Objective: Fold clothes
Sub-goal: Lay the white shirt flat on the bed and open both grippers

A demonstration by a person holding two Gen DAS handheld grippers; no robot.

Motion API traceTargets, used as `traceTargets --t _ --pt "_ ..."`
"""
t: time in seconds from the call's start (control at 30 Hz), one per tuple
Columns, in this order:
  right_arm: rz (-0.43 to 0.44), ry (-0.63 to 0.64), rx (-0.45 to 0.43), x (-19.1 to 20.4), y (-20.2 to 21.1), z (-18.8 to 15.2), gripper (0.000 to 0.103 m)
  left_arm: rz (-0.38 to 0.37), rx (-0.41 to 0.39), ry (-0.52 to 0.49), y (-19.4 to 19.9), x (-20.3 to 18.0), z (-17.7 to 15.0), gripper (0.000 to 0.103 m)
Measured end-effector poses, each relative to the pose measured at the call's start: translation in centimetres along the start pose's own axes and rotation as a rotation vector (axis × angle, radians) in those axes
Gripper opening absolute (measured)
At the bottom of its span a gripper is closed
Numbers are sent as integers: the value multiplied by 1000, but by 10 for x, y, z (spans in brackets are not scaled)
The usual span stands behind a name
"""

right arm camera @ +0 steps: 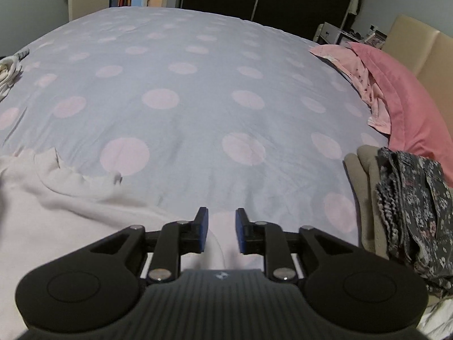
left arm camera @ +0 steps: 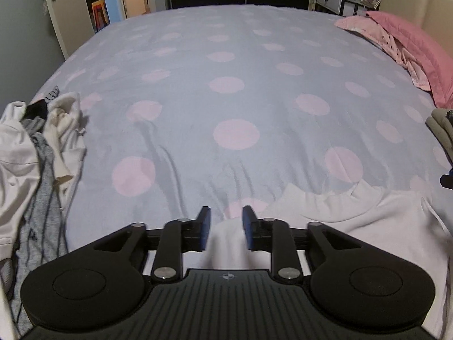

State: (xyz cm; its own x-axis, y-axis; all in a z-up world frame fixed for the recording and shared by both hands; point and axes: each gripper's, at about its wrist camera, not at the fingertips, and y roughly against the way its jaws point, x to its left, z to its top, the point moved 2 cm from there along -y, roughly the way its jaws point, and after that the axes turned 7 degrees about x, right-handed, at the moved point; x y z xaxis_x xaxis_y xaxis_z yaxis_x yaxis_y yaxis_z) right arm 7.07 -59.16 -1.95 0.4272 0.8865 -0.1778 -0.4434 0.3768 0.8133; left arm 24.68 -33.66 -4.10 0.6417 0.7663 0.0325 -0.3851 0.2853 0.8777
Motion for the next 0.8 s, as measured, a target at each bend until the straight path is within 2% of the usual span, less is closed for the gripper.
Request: traceTargets --t 0.2,0.4,0.63,0.8 --pt "63 -45 -7 -15 39 -21 37 -8 -18 -37 42 18 -27 26" --pt "134 -86 59 -24 75 -75 41 13 59 -52 72 35 -84 28" --pt "203 -143 163 -30 105 -144 45 34 150 3 76 49 -152 31" --pt "231 -190 234 -27 101 -180 45 40 221 88 66 58 -193 31"
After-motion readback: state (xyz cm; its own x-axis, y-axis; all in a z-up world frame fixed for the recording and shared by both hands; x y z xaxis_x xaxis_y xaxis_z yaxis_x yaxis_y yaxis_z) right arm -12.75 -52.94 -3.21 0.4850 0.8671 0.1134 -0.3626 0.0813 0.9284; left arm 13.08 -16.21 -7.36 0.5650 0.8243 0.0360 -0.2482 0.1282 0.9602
